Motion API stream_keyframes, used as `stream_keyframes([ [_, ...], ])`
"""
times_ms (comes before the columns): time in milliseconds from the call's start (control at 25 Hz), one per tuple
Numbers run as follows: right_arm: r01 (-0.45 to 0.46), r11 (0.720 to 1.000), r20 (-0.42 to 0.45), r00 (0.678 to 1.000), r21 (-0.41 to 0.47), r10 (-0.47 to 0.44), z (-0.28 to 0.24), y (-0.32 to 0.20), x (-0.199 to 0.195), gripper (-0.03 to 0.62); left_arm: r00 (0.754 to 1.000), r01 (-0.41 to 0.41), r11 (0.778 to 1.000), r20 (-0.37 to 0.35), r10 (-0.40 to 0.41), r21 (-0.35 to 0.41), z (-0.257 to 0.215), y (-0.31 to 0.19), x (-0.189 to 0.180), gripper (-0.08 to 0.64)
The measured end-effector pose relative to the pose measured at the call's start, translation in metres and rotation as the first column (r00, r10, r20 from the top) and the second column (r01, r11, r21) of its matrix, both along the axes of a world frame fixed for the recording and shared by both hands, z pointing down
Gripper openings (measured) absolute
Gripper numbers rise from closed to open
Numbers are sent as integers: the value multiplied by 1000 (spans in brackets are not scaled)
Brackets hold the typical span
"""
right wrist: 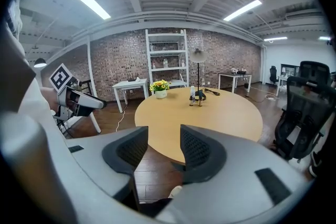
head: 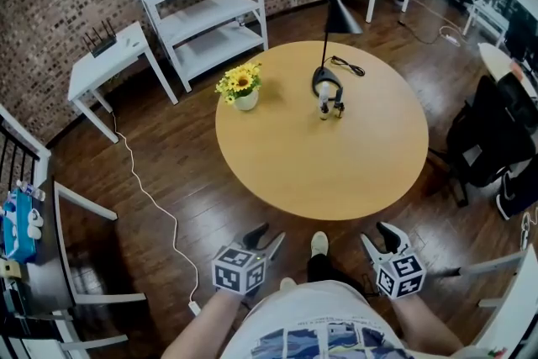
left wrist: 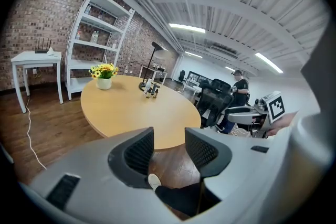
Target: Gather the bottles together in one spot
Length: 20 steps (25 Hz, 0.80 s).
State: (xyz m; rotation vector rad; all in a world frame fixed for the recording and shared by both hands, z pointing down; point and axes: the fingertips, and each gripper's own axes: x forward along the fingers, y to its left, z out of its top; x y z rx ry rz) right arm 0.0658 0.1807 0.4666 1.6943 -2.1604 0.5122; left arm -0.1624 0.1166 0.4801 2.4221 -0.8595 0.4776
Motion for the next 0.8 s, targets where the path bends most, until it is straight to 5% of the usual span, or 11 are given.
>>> stream_keyframes([
  [800, 7, 1000, -18, 1000, -23, -8, 14, 0, -8, 218, 1000, -10, 1000, 7, 10, -14, 10, 4, -7, 172],
])
